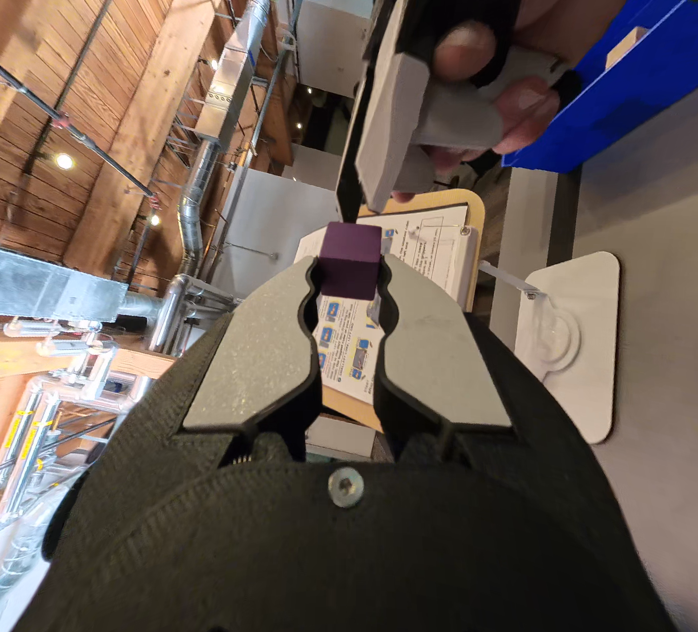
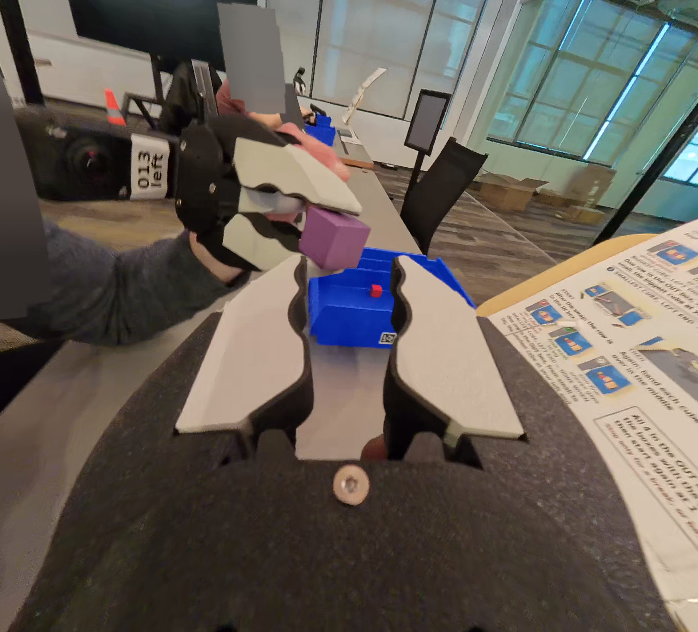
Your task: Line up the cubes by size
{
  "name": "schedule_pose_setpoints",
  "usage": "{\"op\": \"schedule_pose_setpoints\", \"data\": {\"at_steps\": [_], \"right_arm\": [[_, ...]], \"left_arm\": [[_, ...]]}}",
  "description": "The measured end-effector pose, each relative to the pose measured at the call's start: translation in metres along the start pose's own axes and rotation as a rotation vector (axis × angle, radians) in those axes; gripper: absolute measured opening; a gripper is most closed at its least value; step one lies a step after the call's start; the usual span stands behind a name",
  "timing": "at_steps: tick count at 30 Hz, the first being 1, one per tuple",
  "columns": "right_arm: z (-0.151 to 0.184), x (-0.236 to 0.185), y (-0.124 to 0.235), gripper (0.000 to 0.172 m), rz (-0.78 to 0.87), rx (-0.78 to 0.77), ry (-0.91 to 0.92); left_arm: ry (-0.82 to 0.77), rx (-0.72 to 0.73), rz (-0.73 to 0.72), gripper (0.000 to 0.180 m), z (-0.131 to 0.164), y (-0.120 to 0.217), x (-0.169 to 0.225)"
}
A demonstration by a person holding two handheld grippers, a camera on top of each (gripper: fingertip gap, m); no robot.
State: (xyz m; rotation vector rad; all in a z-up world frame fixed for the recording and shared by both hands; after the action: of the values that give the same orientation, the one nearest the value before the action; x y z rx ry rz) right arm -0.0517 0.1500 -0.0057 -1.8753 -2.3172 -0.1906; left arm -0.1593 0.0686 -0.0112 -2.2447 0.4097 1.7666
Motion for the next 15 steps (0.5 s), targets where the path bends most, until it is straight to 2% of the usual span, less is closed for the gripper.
{"op": "schedule_pose_setpoints", "data": {"at_steps": [5,8,12,15], "right_arm": [[0.0,-0.001,-0.001,0.043,-0.109,0.048,-0.111],[0.001,-0.003,-0.001,0.042,-0.136,0.064,-0.1],[-0.002,-0.016,0.003,0.041,-0.078,0.087,0.186],[-0.006,-0.029,0.009,0.039,-0.036,0.092,0.399]], "left_arm": [[-0.014,0.025,-0.031,0.028,-0.004,0.0,0.004],[0.027,0.077,0.008,0.028,-0.007,0.004,0.005],[0.153,0.168,0.091,0.028,-0.009,0.01,0.002],[0.254,0.225,0.216,0.028,-0.01,0.015,0.002]]}}
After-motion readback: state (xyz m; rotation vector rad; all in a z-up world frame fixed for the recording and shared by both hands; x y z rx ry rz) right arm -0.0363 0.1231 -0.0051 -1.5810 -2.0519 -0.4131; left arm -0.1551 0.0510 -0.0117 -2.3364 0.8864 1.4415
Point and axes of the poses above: each gripper's, where its closed fingertips meet, y back along the fingers, z out of its underside, x = y × z across the jaws, the point moved 7 cm from there along y, back along the fingers, and after that the axes turned 4 degrees about z, right-handed, at the moved point
